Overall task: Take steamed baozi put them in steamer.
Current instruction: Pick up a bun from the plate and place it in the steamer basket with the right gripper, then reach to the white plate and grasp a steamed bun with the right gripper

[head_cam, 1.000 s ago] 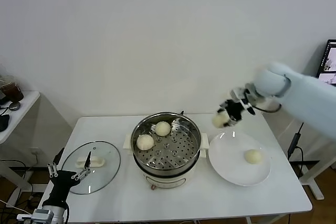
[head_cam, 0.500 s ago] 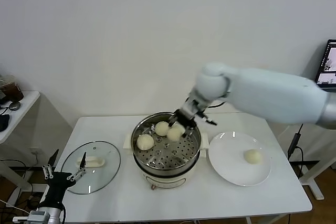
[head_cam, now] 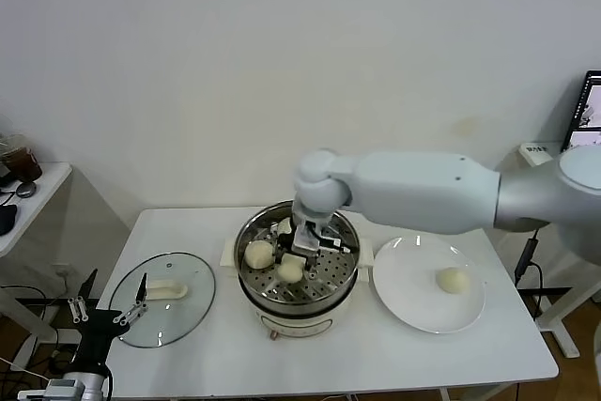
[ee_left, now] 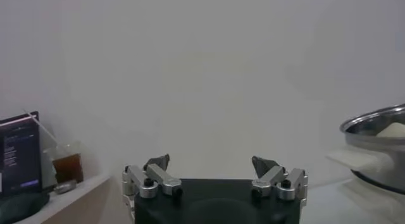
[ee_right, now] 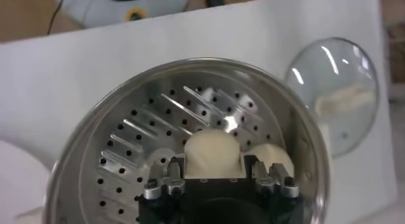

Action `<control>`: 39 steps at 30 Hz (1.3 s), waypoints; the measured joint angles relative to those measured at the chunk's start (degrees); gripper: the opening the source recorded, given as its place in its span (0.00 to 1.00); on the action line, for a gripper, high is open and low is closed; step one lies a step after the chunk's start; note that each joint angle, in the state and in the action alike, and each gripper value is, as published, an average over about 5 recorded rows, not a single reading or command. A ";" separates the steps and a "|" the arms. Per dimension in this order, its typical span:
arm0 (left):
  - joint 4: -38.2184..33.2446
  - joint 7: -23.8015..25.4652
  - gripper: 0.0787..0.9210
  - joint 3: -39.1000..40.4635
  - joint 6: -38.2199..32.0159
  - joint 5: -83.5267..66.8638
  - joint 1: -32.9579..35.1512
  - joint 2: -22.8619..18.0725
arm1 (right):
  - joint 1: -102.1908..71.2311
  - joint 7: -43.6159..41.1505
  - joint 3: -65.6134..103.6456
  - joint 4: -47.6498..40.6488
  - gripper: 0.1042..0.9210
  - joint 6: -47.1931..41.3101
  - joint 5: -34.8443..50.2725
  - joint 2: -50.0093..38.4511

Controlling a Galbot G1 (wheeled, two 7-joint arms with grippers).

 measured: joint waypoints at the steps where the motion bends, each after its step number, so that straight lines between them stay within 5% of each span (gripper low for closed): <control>1: 0.06 -0.01 0.88 -0.01 -0.03 0.01 0.00 0.00 | -0.10 0.01 -0.13 0.04 0.54 0.45 -0.42 0.13; 8: 0.27 -0.03 0.88 -0.10 -0.13 0.02 -0.07 -0.04 | -0.69 0.03 -0.87 0.67 0.57 2.49 -2.04 0.47; 16: 0.35 -0.03 0.88 -0.26 -0.12 -0.02 -0.17 0.11 | 0.15 0.31 -0.70 1.33 0.82 3.41 -2.30 -0.62; 23: 0.15 0.03 0.88 -0.24 0.09 -0.05 -0.55 0.54 | 3.13 -0.46 1.04 2.74 0.88 2.24 -0.42 -5.09; 39: -0.17 0.24 0.88 1.49 0.17 1.10 -0.74 1.40 | 5.02 -5.63 4.55 5.56 0.88 -23.03 5.68 -29.28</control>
